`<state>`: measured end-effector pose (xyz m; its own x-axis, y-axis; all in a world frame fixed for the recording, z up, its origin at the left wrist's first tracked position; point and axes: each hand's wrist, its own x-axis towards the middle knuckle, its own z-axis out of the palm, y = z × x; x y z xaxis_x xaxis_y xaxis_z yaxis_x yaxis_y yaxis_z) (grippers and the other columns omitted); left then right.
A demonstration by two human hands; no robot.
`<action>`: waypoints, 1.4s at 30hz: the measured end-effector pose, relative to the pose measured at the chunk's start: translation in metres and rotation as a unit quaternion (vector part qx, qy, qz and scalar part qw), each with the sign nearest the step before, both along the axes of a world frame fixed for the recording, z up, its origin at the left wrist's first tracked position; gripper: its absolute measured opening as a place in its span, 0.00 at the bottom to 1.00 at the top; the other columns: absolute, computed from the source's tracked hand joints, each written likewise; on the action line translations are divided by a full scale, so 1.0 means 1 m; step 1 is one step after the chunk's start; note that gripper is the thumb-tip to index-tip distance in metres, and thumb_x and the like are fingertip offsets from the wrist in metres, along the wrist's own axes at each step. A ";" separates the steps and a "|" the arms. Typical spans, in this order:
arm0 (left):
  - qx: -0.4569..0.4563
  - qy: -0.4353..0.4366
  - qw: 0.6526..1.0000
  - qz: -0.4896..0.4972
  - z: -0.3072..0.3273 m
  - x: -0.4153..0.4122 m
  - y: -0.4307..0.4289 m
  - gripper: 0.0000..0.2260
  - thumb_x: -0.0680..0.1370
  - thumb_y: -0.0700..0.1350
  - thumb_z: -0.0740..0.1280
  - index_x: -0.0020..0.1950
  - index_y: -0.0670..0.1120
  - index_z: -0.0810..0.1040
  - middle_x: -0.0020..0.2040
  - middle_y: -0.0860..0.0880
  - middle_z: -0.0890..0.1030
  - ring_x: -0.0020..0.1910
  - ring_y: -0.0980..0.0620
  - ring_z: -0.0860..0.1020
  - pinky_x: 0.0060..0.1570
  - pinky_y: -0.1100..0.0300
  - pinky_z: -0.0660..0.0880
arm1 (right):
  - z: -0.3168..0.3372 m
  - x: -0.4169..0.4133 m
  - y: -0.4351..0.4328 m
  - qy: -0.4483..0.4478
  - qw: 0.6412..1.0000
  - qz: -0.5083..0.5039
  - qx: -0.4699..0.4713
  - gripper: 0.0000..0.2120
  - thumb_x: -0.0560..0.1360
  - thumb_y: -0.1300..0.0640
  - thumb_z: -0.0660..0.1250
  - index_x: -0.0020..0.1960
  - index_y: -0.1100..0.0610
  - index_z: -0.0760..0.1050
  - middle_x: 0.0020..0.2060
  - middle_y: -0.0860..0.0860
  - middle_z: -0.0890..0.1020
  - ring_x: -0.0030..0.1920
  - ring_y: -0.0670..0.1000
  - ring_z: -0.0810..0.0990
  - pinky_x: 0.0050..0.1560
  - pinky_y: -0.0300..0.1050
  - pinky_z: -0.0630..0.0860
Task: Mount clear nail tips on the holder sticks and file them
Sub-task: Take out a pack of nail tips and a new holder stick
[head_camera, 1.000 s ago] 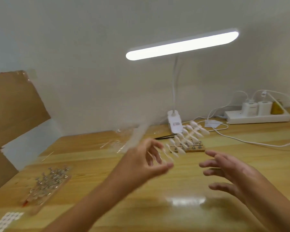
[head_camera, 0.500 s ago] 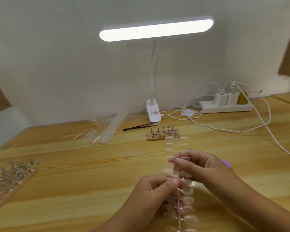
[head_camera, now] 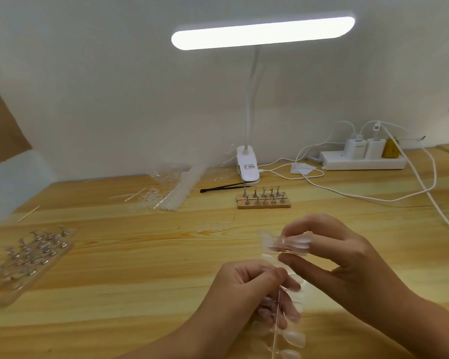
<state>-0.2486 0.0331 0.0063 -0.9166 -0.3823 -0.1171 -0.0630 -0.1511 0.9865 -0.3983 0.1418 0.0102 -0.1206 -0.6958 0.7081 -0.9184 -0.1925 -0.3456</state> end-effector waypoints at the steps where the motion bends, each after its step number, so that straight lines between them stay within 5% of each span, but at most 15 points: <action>1: -0.001 0.000 1.000 0.002 0.000 0.000 0.000 0.10 0.76 0.50 0.68 0.39 0.49 0.86 0.31 0.45 0.83 0.25 0.54 0.77 0.27 0.68 0.71 | 0.000 0.000 0.000 0.003 1.000 0.002 -0.001 0.11 0.76 0.50 0.66 0.49 0.54 0.84 0.49 0.41 0.78 0.51 0.43 0.78 0.48 0.39 0.75; 7: -0.007 0.010 1.000 -0.007 -0.001 0.001 -0.001 0.09 0.69 0.53 0.70 0.39 0.50 0.86 0.31 0.46 0.83 0.26 0.53 0.78 0.27 0.67 0.72 | 0.000 0.001 -0.001 -0.039 0.999 0.008 0.010 0.12 0.75 0.48 0.65 0.49 0.53 0.84 0.47 0.40 0.79 0.51 0.43 0.80 0.48 0.39 0.76; 12: 0.001 0.018 1.000 0.004 -0.002 0.005 -0.002 0.10 0.73 0.50 0.69 0.37 0.48 0.86 0.32 0.47 0.84 0.30 0.52 0.83 0.29 0.65 0.76 | -0.001 0.001 0.001 -0.009 0.998 0.031 0.061 0.10 0.76 0.49 0.66 0.51 0.49 0.84 0.48 0.40 0.80 0.53 0.43 0.79 0.49 0.37 0.75; 18: -0.009 0.036 0.999 0.012 -0.007 -0.001 0.001 0.07 0.74 0.50 0.69 0.44 0.50 0.86 0.36 0.47 0.84 0.34 0.53 0.83 0.35 0.62 0.79 | 0.008 0.007 -0.001 -0.298 0.947 0.067 0.096 0.07 0.73 0.42 0.70 0.43 0.43 0.85 0.48 0.43 0.82 0.53 0.43 0.81 0.51 0.31 0.74; 23: -0.177 0.077 0.981 0.034 -0.005 0.003 -0.005 0.09 0.71 0.56 0.73 0.49 0.58 0.85 0.37 0.58 0.79 0.36 0.61 0.77 0.38 0.68 0.73 | 0.011 0.003 -0.003 -0.540 0.835 0.079 0.073 0.19 0.60 0.40 0.75 0.45 0.50 0.85 0.41 0.49 0.85 0.43 0.47 0.83 0.43 0.38 0.80; 28: -0.479 0.168 0.861 0.041 0.014 0.011 -0.017 0.08 0.76 0.52 0.71 0.54 0.54 0.85 0.41 0.57 0.74 0.37 0.59 0.73 0.38 0.67 0.71 | 0.018 0.001 -0.003 -0.653 0.734 0.173 0.071 0.25 0.58 0.51 0.78 0.55 0.50 0.83 0.35 0.52 0.77 0.32 0.46 0.75 0.34 0.38 0.78; 32: -0.670 0.202 0.713 0.047 0.026 0.018 -0.017 0.06 0.78 0.47 0.70 0.51 0.50 0.86 0.40 0.54 0.74 0.39 0.61 0.68 0.35 0.65 0.71 | 0.017 0.007 -0.003 -0.678 0.694 0.183 0.156 0.26 0.57 0.53 0.78 0.54 0.54 0.84 0.39 0.56 0.75 0.33 0.48 0.74 0.35 0.40 0.78; 34: -0.723 0.230 0.649 0.054 0.032 0.020 -0.014 0.04 0.77 0.45 0.72 0.48 0.50 0.87 0.40 0.52 0.73 0.41 0.60 0.65 0.38 0.67 0.68 | 0.014 0.010 -0.003 -0.709 0.640 0.214 0.206 0.28 0.59 0.55 0.78 0.59 0.58 0.81 0.44 0.57 0.78 0.37 0.50 0.76 0.38 0.42 0.79; 35: -0.722 0.239 0.647 0.050 0.037 0.021 -0.013 0.04 0.77 0.45 0.72 0.48 0.51 0.87 0.42 0.52 0.72 0.42 0.59 0.66 0.42 0.68 0.67 | 0.014 0.010 -0.003 -0.736 0.605 0.227 0.200 0.28 0.60 0.56 0.78 0.59 0.60 0.81 0.45 0.56 0.79 0.37 0.50 0.77 0.36 0.42 0.79; 37: -0.668 0.234 0.706 0.019 0.050 0.025 -0.014 0.04 0.77 0.48 0.72 0.49 0.53 0.86 0.46 0.54 0.70 0.47 0.58 0.72 0.50 0.67 0.70 | 0.013 0.004 -0.003 -0.784 0.558 0.229 0.143 0.24 0.58 0.59 0.80 0.53 0.62 0.79 0.40 0.54 0.78 0.33 0.49 0.75 0.32 0.41 0.78; 40: -0.512 0.135 0.848 -0.022 0.079 0.034 -0.039 0.06 0.75 0.55 0.68 0.49 0.59 0.83 0.51 0.59 0.72 0.54 0.57 0.78 0.53 0.70 0.72 | 0.016 -0.014 -0.002 -0.803 0.558 0.199 0.059 0.25 0.50 0.61 0.85 0.44 0.58 0.79 0.36 0.51 0.76 0.31 0.47 0.74 0.30 0.39 0.78; 42: -0.470 0.017 0.883 -0.014 0.091 0.038 -0.074 0.09 0.72 0.61 0.64 0.47 0.62 0.81 0.51 0.64 0.74 0.53 0.61 0.78 0.52 0.65 0.75 | 0.017 -0.024 -0.001 -0.801 0.572 0.173 0.033 0.26 0.46 0.59 0.87 0.42 0.57 0.81 0.36 0.51 0.77 0.32 0.46 0.75 0.31 0.39 0.78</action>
<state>-0.2103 -0.0404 0.0968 -0.9240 -0.2733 0.2675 -0.0214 0.7353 0.6774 -0.4222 0.1405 0.0272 -0.4249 -0.8929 -0.1488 0.6771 -0.2044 -0.7069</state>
